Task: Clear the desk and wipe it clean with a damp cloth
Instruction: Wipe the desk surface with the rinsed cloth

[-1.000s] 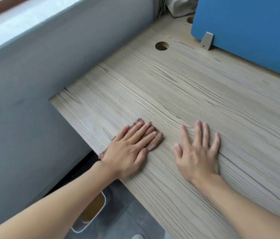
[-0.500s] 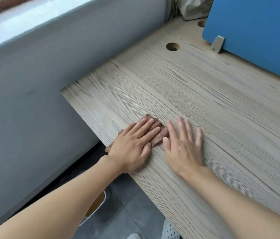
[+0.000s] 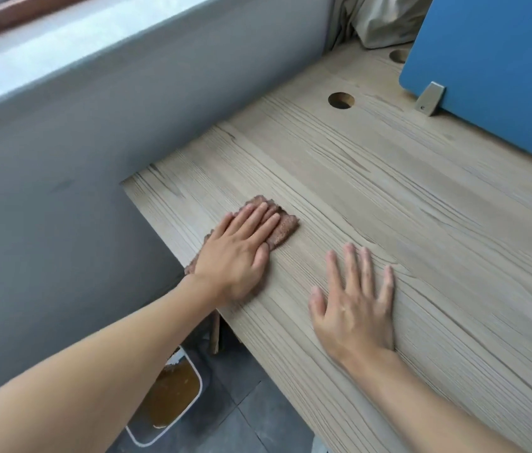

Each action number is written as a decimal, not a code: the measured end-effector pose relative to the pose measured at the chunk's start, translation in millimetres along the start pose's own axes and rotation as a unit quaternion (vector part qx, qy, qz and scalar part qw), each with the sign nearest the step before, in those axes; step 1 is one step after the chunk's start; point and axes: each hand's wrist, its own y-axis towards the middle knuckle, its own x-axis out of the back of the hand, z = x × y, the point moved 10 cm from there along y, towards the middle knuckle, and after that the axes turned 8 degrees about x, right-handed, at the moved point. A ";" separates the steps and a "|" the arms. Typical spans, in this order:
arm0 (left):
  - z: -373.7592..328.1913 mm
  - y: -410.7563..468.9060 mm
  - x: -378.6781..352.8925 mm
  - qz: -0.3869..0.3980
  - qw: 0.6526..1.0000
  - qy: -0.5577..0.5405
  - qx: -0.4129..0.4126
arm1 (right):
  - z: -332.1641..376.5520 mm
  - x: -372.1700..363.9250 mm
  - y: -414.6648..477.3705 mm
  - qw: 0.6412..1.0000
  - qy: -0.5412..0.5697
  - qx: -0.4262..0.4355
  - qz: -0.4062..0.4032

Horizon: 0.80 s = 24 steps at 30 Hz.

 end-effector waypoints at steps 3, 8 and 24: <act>-7.2 -3.8 -1.1 -0.001 1.000 0.014 0.012 | 0.0 1.0 -0.4 1.000 0.002 0.003 0.000; -18.1 -16.3 -8.7 0.019 0.999 -0.005 -0.041 | 0.1 2.9 1.2 1.000 0.004 0.002 -0.006; -15.0 32.9 0.8 -0.006 1.000 0.004 0.025 | 0.1 7.2 0.2 0.999 0.016 0.003 -0.030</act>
